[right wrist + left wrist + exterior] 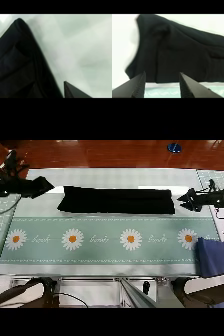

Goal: Fold the shirts.

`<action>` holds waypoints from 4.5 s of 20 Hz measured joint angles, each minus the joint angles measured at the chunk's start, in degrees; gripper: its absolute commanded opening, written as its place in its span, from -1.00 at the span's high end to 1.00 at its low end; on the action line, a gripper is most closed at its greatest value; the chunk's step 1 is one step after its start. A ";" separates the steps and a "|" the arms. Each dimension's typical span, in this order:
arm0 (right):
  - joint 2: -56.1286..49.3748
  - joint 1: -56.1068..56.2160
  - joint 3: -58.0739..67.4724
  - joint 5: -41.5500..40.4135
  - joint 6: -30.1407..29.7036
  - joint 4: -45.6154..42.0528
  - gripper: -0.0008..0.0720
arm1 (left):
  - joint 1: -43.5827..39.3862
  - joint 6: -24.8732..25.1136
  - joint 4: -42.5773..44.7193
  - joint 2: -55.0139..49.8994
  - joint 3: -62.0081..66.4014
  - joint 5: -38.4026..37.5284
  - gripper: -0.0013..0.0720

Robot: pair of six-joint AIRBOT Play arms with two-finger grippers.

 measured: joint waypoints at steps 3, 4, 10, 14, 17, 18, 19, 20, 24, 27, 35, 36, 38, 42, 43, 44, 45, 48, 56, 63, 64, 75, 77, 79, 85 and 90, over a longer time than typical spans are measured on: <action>-2.01 1.70 -0.24 -0.59 -0.94 2.54 -0.17 | -3.72 0.09 0.35 4.66 -5.40 3.28 -0.40; -2.71 2.54 0.04 -0.76 -1.05 3.39 -0.17 | -4.96 0.09 0.35 5.40 -6.32 4.09 -0.40; -4.44 7.45 4.00 0.90 -2.01 3.78 0.91 | -10.29 0.07 -0.33 6.36 -8.28 7.06 0.90; 2.19 8.13 5.40 5.70 -2.12 -1.03 0.91 | -11.76 0.98 -2.51 6.40 -8.52 6.54 0.90; 12.90 8.35 2.97 9.68 -1.88 -8.02 0.91 | -14.60 1.40 -4.09 6.19 -8.57 6.21 0.90; 17.64 8.37 1.25 10.75 -1.66 -10.16 0.91 | -16.22 1.53 -4.50 5.92 -8.55 6.32 0.90; 22.29 8.37 -0.74 11.52 -1.53 -12.15 0.91 | -17.97 1.57 -4.94 5.44 -8.39 6.73 0.90; 27.54 8.41 -3.06 11.98 -1.25 -14.03 0.91 | -19.98 1.55 -5.57 4.66 -8.17 7.39 0.90; 46.90 8.41 -11.67 14.60 0.92 -16.68 0.91 | -29.05 1.38 -9.92 -2.01 -4.04 9.81 0.90; 58.03 9.33 -15.74 16.63 3.48 -17.33 0.91 | -36.79 1.31 -11.52 -10.93 3.58 9.46 0.90; 68.22 14.29 -18.32 19.41 7.67 -16.59 0.91 | -54.14 -2.73 -15.41 -35.89 27.30 -1.42 0.90; 68.43 15.04 -18.36 19.28 8.00 -16.46 0.91 | -55.89 -2.75 -16.76 -37.62 28.65 -1.88 0.90; 68.72 16.33 -18.45 18.60 8.48 -16.46 0.91 | -59.25 -2.69 -18.75 -40.37 30.36 -2.99 0.90; 68.96 17.42 -18.47 16.68 9.09 -16.33 0.91 | -60.98 -2.03 -20.85 -41.64 32.57 -5.20 0.90; 68.96 17.55 -18.47 16.59 9.11 -16.31 0.91 | -59.76 -1.84 -20.83 -41.00 32.89 -5.62 0.90; 68.96 17.66 -18.47 16.37 9.31 -16.24 0.91 | -57.96 -1.75 -20.39 -40.06 33.16 -6.58 0.90; 68.78 17.70 -18.47 16.20 9.29 -15.87 0.91 | -55.28 -1.84 -19.17 -38.53 33.29 -7.34 0.90; 66.36 18.01 -18.47 15.78 8.41 -12.79 0.91 | -44.89 -3.91 -13.00 -31.43 31.78 -10.25 0.90; 42.49 35.41 -13.62 2.23 4.28 -5.44 0.90 | -18.88 -5.70 -3.54 5.31 6.36 -7.74 0.90; 10.23 46.86 9.97 -4.26 3.72 -4.26 0.90 | -14.88 -6.43 -2.71 27.26 -18.18 -3.52 0.90; 6.54 47.82 12.98 -4.22 4.15 -4.13 0.90 | -14.75 -6.62 -2.45 28.37 -20.26 -3.43 0.90; -5.88 47.50 26.01 5.05 5.18 1.97 -0.16 | -14.47 -7.04 -3.06 28.68 -25.83 1.53 0.90; -1.16 44.76 26.10 11.04 5.20 -1.57 -0.16 | -14.47 -7.06 -3.08 28.35 -25.94 1.73 0.90; 6.45 41.94 23.82 14.56 5.73 -8.24 -0.16 | -14.47 -7.10 -3.39 28.17 -25.99 1.75 0.90; 40.26 31.89 -10.47 4.02 15.98 -26.47 -0.16 | -16.02 -7.13 -5.07 28.00 -26.03 1.88 0.90; 56.92 27.39 -44.74 -12.46 25.66 -16.70 -0.15 | -18.88 -7.06 -5.38 28.00 -27.47 3.98 0.90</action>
